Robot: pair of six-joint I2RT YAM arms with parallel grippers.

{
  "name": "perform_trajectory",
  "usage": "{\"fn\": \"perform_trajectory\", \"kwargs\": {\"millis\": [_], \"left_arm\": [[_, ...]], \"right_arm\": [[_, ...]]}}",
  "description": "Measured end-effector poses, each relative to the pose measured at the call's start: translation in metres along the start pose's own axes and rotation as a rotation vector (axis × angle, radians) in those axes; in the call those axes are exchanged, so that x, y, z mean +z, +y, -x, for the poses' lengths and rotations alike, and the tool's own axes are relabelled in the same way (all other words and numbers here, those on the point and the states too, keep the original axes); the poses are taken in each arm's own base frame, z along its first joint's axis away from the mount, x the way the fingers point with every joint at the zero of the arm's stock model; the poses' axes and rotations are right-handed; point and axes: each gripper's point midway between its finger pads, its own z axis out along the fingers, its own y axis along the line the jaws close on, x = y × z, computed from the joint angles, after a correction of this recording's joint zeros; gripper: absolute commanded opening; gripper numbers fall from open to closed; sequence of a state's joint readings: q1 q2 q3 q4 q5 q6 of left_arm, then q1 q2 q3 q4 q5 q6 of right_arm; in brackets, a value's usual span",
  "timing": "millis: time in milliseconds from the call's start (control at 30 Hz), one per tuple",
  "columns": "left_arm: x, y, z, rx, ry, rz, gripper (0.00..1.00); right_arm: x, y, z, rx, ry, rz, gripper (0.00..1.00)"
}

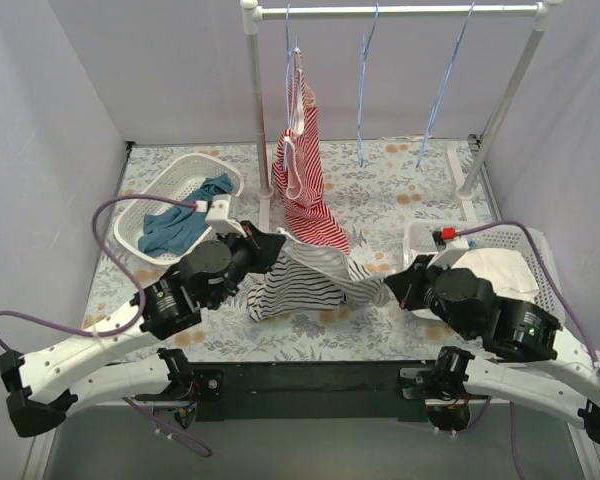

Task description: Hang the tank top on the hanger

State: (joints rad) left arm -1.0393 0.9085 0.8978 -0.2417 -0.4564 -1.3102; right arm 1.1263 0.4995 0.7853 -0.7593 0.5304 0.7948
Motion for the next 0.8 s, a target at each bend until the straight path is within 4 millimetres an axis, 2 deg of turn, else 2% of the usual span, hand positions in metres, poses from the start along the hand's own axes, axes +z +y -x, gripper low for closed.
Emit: {"fn": "perform_trajectory", "kwargs": {"millis": [133, 167, 200, 300, 333, 400, 433, 533, 600, 667, 733, 800], "left_arm": [[-0.031, 0.005, 0.056, -0.042, -0.178, 0.018, 0.00], [-0.039, 0.005, 0.074, -0.039, -0.228, 0.031, 0.00], [-0.046, 0.002, 0.095, -0.040, -0.281, 0.038, 0.00], [-0.064, -0.016, 0.158, -0.035, -0.431, 0.040, 0.00], [-0.071, -0.026, 0.183, -0.029, -0.489, 0.036, 0.00], [-0.081, -0.040, 0.217, -0.031, -0.571, 0.023, 0.00], [-0.086, -0.047, 0.233, -0.032, -0.610, 0.020, 0.00], [-0.094, -0.060, 0.265, -0.026, -0.688, 0.026, 0.00], [-0.096, -0.062, 0.276, -0.019, -0.718, 0.043, 0.00], [-0.093, -0.058, 0.273, -0.002, -0.719, 0.069, 0.00], [-0.085, -0.048, 0.260, 0.015, -0.698, 0.104, 0.00], [-0.076, -0.033, 0.236, 0.029, -0.651, 0.142, 0.00]], "right_arm": [[-0.021, 0.033, 0.079, -0.061, -0.171, 0.015, 0.01], [-0.030, 0.048, 0.111, -0.079, -0.237, 0.027, 0.01], [-0.035, 0.057, 0.127, -0.083, -0.272, 0.037, 0.01], [-0.057, 0.092, 0.193, -0.136, -0.414, 0.070, 0.01], [-0.064, 0.102, 0.211, -0.156, -0.455, 0.081, 0.01], [-0.078, 0.119, 0.243, -0.185, -0.532, 0.103, 0.01], [-0.088, 0.129, 0.263, -0.203, -0.582, 0.115, 0.01], [-0.110, 0.149, 0.303, -0.237, -0.697, 0.138, 0.01], [-0.119, 0.157, 0.319, -0.261, -0.746, 0.149, 0.01], [-0.120, 0.164, 0.325, -0.290, -0.770, 0.161, 0.01], [-0.112, 0.165, 0.317, -0.321, -0.758, 0.166, 0.01], [-0.094, 0.163, 0.299, -0.344, -0.723, 0.167, 0.01]]}}
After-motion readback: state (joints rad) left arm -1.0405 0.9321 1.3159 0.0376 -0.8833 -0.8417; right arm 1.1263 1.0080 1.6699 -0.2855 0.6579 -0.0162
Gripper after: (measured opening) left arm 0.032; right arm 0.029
